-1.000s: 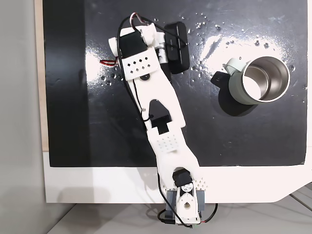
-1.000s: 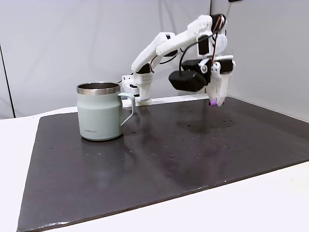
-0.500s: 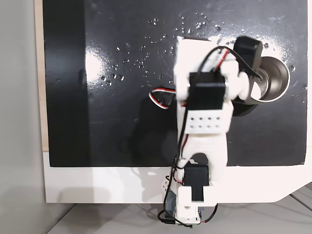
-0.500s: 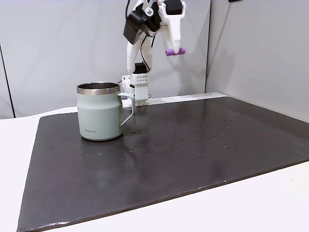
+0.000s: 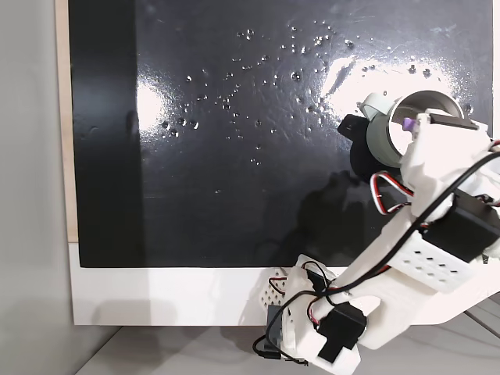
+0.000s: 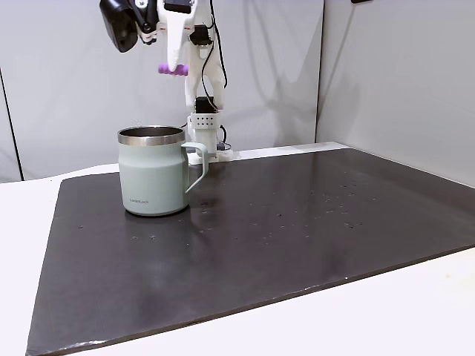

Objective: Grasp a pengrip and put it in the cup.

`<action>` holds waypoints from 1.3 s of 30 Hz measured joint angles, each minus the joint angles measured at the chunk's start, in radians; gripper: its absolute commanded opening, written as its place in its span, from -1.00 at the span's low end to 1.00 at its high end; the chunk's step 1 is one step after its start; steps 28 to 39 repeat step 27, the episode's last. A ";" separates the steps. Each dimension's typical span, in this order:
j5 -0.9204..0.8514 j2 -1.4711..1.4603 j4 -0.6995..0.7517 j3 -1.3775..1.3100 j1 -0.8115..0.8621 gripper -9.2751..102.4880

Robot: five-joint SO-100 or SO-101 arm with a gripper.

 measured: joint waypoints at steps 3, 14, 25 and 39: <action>-0.044 -0.003 -0.074 0.064 0.052 -0.84; -0.066 -0.083 -0.170 0.084 0.077 -0.67; -0.066 -0.104 -0.170 0.086 0.077 -0.31; -0.066 -0.104 -0.170 0.086 0.077 -0.31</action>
